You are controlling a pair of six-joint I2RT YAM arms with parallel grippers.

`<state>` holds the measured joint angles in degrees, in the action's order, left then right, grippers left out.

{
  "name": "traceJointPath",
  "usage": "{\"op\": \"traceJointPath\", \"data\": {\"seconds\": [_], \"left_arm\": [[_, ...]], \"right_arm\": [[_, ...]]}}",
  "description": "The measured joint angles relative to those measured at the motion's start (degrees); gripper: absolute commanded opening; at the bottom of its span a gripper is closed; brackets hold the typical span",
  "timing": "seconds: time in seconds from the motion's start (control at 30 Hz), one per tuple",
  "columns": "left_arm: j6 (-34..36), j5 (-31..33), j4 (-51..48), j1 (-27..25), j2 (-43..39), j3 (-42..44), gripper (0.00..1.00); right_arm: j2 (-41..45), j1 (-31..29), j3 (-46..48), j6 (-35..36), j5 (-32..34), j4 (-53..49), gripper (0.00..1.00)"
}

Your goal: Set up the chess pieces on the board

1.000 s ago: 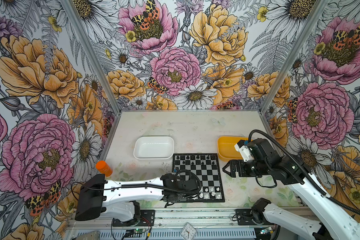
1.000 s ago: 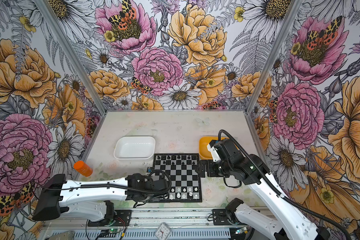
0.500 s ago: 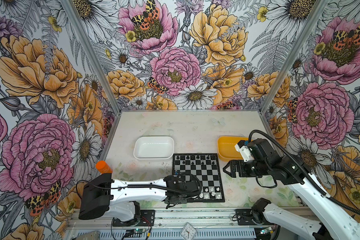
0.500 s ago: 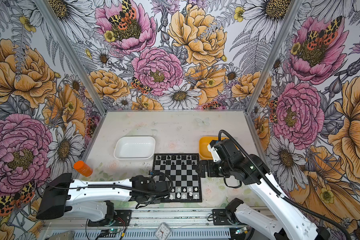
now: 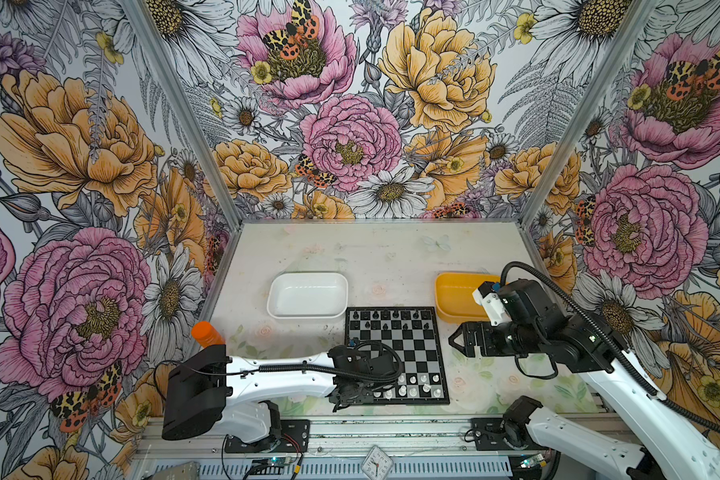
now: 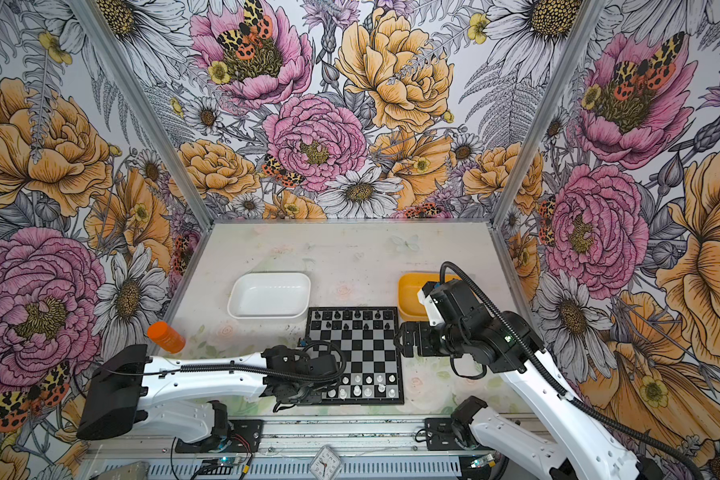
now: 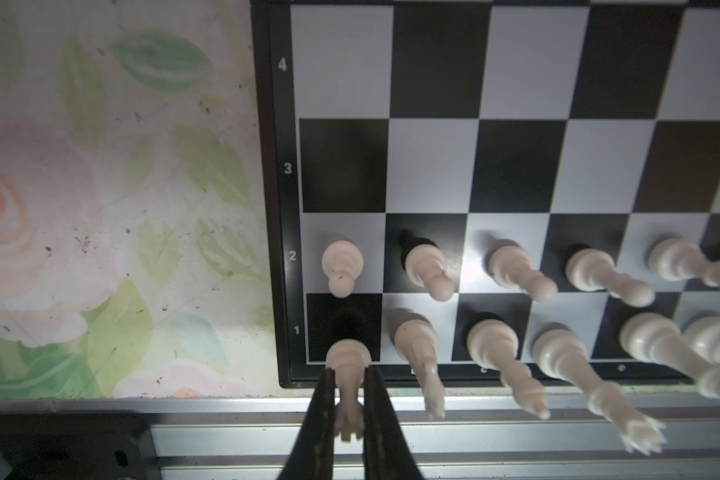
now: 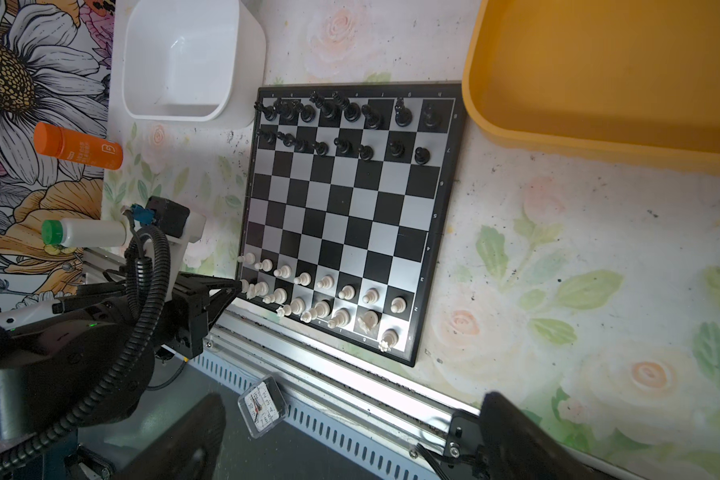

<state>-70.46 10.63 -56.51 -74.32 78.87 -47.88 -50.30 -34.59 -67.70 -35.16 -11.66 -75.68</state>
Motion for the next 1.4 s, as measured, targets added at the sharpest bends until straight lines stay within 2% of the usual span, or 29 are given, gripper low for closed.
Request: {"op": "traceJointPath", "data": {"seconds": [0.37,0.57,0.87,1.17,1.2,1.27,1.3,1.33,1.4], "left_arm": [[0.46,-0.04,0.04,0.09,0.42,0.0,0.18],[1.27,-0.24,0.15,0.5,0.9,0.0,0.29],[1.62,-0.24,0.44,0.76,1.09,-0.02,0.32],[2.08,1.84,-2.01,5.25,-7.52,-0.13,0.42],[2.32,2.34,-2.73,6.01,-9.27,-0.17,0.46],[2.62,4.04,-4.48,7.28,-12.76,-0.66,0.63],[2.93,5.25,-5.66,7.91,-14.82,-1.29,0.84],[3.19,6.64,-6.82,8.55,-16.9,-2.12,0.99],[3.5,9.53,-8.7,10.1,-21.27,-3.85,0.99]], "right_arm": [[0.0,0.0,0.0,0.0,0.02,0.0,0.98],[0.0,0.0,0.0,0.0,0.04,-0.37,0.98],[0.0,0.0,0.0,0.02,0.11,-0.42,0.98],[-1.29,0.0,-1.14,0.07,1.16,-0.83,0.98],[-1.51,0.0,-1.44,0.07,1.36,-0.87,0.99],[-1.84,0.0,-2.19,0.09,1.79,-0.87,1.0],[-1.97,0.0,-2.64,0.17,2.12,-0.87,1.0],[-2.01,0.0,-3.04,0.24,2.69,-0.83,1.0],[-2.01,0.0,-3.56,0.46,4.0,-0.85,1.0]]}}
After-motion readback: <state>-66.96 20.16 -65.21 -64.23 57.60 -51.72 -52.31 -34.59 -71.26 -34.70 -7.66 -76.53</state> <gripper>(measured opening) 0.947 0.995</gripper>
